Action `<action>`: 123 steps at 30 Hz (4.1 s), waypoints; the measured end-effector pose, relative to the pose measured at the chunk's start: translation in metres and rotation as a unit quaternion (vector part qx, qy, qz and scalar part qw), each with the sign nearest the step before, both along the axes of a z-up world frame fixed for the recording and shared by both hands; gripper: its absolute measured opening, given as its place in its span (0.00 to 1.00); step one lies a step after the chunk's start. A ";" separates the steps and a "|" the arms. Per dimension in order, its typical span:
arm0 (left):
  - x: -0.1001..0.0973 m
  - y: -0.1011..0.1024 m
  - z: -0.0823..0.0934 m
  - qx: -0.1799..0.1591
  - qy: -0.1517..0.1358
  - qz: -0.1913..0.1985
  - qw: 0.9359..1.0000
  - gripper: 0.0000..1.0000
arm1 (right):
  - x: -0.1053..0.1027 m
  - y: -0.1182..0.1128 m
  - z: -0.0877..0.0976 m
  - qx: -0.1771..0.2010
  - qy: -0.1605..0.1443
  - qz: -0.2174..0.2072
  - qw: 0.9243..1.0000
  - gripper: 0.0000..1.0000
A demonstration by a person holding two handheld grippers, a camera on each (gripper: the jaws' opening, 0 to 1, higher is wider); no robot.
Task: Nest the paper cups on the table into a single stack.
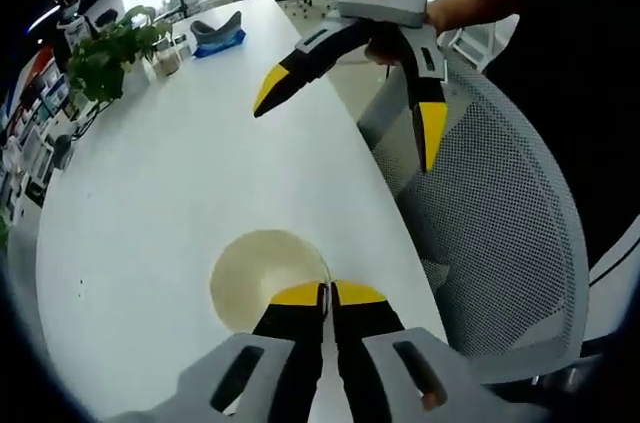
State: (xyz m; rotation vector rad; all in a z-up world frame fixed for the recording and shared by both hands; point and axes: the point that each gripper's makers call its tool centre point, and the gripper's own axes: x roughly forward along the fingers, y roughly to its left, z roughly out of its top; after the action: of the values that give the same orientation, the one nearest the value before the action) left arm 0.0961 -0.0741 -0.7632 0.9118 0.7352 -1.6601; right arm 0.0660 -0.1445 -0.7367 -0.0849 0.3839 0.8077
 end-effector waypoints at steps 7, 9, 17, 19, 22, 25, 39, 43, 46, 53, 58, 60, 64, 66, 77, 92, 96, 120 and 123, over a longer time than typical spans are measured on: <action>-0.003 0.000 0.000 -0.007 -0.009 -0.003 1.000 0.04 | 0.000 0.001 0.000 -0.003 -0.001 0.002 1.000 0.87; -0.006 0.001 0.001 -0.012 -0.010 0.000 1.000 0.08 | -0.001 0.001 -0.001 -0.004 0.000 0.002 1.000 0.87; -0.011 0.002 0.019 -0.061 -0.007 0.038 0.997 0.16 | -0.001 0.002 -0.002 -0.006 0.000 0.004 1.000 0.87; -0.009 0.004 0.024 -0.078 -0.005 0.054 0.995 0.17 | -0.002 0.003 -0.003 -0.007 0.001 0.007 1.000 0.87; -0.011 0.005 0.036 -0.119 -0.002 0.087 0.989 0.19 | -0.003 0.004 -0.003 -0.011 -0.001 0.009 1.000 0.87; -0.009 0.010 0.043 -0.150 -0.003 0.116 0.982 0.21 | -0.003 0.004 -0.003 -0.011 0.001 0.009 1.000 0.87; 0.010 0.041 0.045 -0.230 -0.035 0.240 0.943 0.38 | 0.008 0.012 -0.004 -0.014 -0.002 0.032 0.999 0.86; 0.016 0.045 0.035 -0.246 -0.049 0.279 0.927 0.46 | 0.017 0.018 0.002 -0.008 -0.019 0.039 0.999 0.86; 0.018 0.047 0.022 -0.251 -0.048 0.304 0.918 0.50 | 0.022 0.022 0.003 -0.002 -0.029 0.041 0.999 0.86; 0.020 0.046 0.005 -0.245 -0.055 0.330 0.910 0.51 | 0.029 0.029 -0.009 -0.015 -0.028 0.051 0.998 0.83; 0.023 0.041 -0.010 -0.240 -0.052 0.340 0.908 0.51 | 0.035 0.030 -0.016 -0.025 -0.027 0.054 0.998 0.77; 0.024 0.037 -0.013 -0.239 -0.051 0.341 0.908 0.51 | 0.040 0.033 -0.017 -0.025 -0.028 0.055 0.998 0.75; 0.027 0.030 -0.021 -0.237 -0.050 0.342 0.908 0.51 | 0.045 0.037 -0.019 -0.023 -0.028 0.056 0.998 0.73; 0.028 0.027 -0.025 -0.234 -0.048 0.343 0.908 0.51 | 0.048 0.040 -0.022 -0.023 -0.027 0.058 0.998 0.72; 0.037 0.015 -0.038 -0.233 -0.038 0.332 0.913 0.48 | 0.052 0.065 -0.030 -0.022 -0.030 0.078 0.996 0.63; 0.038 0.006 -0.043 -0.240 -0.024 0.300 0.923 0.37 | 0.061 0.078 -0.038 -0.011 -0.017 0.079 0.997 0.46; 0.040 0.004 -0.041 -0.236 -0.040 0.292 0.926 0.36 | 0.061 0.077 -0.036 -0.012 -0.018 0.080 0.997 0.46; 0.100 -0.003 -0.023 -0.231 -0.062 0.288 0.927 0.36 | 0.119 0.069 -0.017 -0.007 -0.038 0.066 0.997 0.46; 0.109 0.000 -0.027 -0.227 -0.063 0.288 0.928 0.36 | 0.126 0.070 -0.019 -0.007 -0.034 0.066 0.997 0.46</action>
State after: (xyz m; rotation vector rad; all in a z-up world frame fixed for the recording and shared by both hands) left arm 0.2047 -0.0745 -0.7904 0.4087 0.4398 -1.1575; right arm 0.1922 -0.0744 -0.7559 -0.1519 0.3223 0.9302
